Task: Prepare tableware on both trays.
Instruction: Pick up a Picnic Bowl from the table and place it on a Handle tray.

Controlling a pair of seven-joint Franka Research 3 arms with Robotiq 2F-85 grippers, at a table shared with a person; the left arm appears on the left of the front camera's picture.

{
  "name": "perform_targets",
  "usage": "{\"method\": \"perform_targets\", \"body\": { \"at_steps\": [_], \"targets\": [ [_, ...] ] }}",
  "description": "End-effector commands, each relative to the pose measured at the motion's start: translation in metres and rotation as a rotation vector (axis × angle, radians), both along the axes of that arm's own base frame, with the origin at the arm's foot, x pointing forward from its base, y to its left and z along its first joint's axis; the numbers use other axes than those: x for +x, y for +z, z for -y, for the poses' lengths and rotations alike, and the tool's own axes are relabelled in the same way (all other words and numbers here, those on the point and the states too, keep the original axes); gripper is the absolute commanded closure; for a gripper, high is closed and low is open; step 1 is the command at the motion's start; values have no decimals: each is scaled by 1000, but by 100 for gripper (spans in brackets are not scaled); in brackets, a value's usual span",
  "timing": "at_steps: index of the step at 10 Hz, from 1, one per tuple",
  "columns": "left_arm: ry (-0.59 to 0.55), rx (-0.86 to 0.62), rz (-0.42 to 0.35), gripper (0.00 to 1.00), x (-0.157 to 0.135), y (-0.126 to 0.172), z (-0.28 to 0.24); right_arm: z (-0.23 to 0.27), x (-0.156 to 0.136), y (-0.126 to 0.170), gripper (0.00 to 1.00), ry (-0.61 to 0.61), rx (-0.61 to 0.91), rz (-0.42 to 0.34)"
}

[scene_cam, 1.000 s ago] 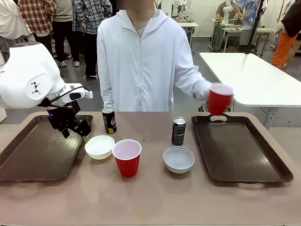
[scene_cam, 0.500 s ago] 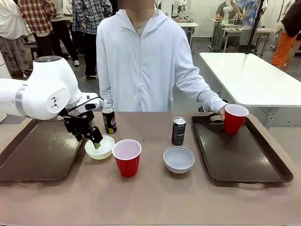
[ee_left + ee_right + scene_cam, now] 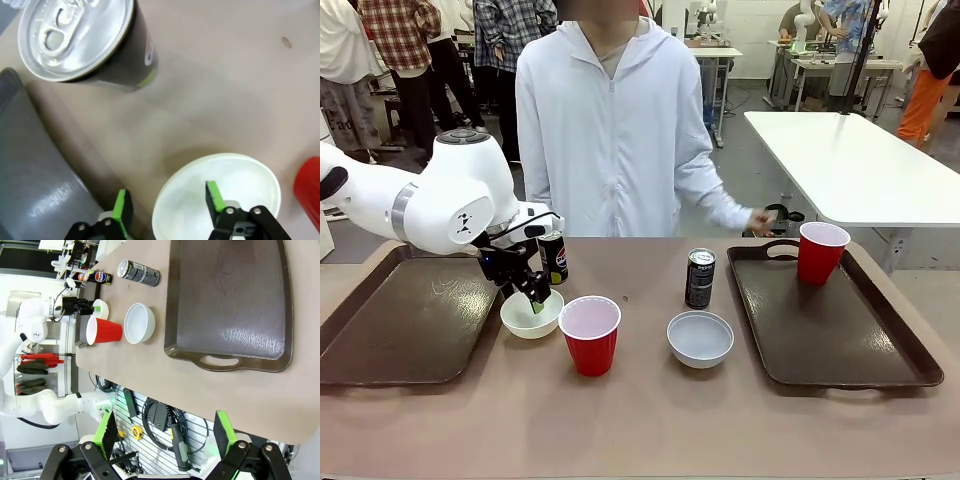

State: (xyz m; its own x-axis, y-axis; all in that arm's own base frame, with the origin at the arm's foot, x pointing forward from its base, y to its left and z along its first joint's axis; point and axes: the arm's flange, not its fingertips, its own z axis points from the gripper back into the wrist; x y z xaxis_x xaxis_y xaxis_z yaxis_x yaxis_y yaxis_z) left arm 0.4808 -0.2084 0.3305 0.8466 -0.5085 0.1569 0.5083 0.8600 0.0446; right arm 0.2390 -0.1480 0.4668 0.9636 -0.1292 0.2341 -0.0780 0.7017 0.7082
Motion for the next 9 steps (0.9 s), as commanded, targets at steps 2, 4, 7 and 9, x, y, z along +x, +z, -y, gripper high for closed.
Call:
{"method": "perform_targets", "body": {
  "at_steps": [2,4,7,9],
  "targets": [
    [55,34,13,57,4,2,3,-1,0,-1,0,6,16,6],
    [67,53,-2,76,-3,7,-2,-1,0,-1,0,6,16,6],
    [52,96,-13,97,-22,14,-9,-1,0,-1,0,6,16,6],
    [70,108,-9,100,-34,21,-13,-1,0,-1,0,6,16,6]
  ]
}}
